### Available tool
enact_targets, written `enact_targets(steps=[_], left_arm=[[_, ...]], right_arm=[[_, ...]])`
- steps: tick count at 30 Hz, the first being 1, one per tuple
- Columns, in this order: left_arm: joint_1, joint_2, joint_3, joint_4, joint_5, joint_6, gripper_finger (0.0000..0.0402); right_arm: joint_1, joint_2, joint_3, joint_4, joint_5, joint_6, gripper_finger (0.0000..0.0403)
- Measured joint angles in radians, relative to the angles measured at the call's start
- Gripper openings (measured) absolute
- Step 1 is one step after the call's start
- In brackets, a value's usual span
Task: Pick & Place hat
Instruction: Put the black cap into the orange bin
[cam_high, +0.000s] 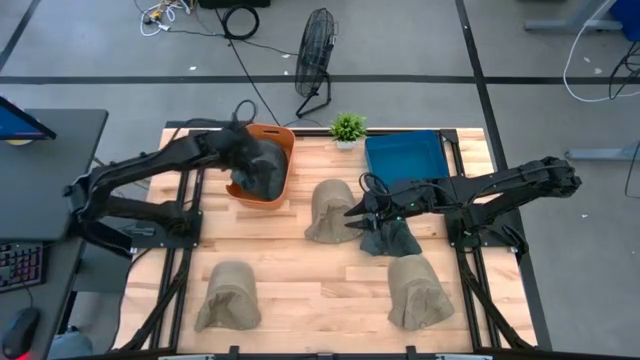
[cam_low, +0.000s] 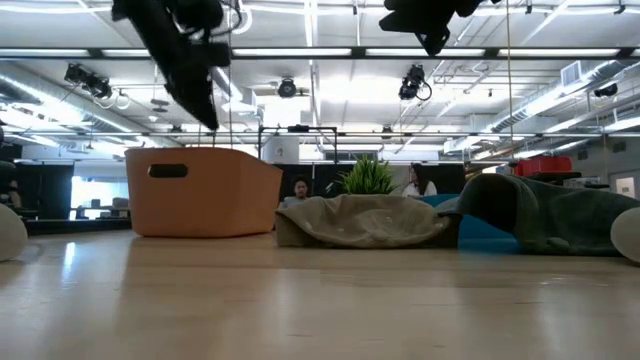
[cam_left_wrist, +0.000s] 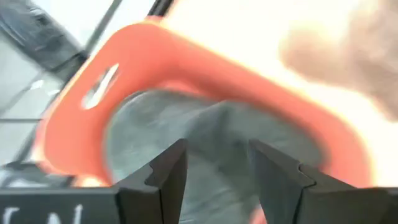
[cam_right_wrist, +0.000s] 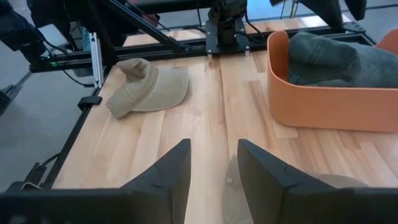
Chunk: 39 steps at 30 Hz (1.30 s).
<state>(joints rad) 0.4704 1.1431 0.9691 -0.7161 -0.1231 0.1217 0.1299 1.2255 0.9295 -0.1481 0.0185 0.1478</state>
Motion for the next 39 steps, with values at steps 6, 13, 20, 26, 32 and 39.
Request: enact_targets(steps=[6,13,20,26,32,39], left_arm=[[-0.102,-0.075,0.0,0.033,0.102,-0.191,0.0174],[-0.286,-0.086,0.0,0.09,0.148,-0.332,0.0174],[-0.482,-0.086,0.0,0.203,0.146,-0.45,0.0174],[-0.585,-0.086,0.0,0.274,0.098,-0.519,0.0174],[-0.647,-0.084,0.0,0.308,0.092,-0.526,0.0174],[-0.676,-0.084,0.0,0.309,0.09,-0.593,0.0174]], right_arm=[[0.0,0.0,0.0,0.016,-0.003,0.0,0.0135],[0.02,0.0,0.001,0.014,-0.038,0.027,0.0135],[0.076,0.0,0.153,-0.323,-0.03,-0.026,0.0135],[0.105,-0.001,0.238,-0.671,-0.028,0.002,0.0135],[0.111,0.0,0.184,-0.829,-0.036,0.052,0.0135],[0.111,0.0,0.135,-0.814,-0.035,0.098,0.0135]])
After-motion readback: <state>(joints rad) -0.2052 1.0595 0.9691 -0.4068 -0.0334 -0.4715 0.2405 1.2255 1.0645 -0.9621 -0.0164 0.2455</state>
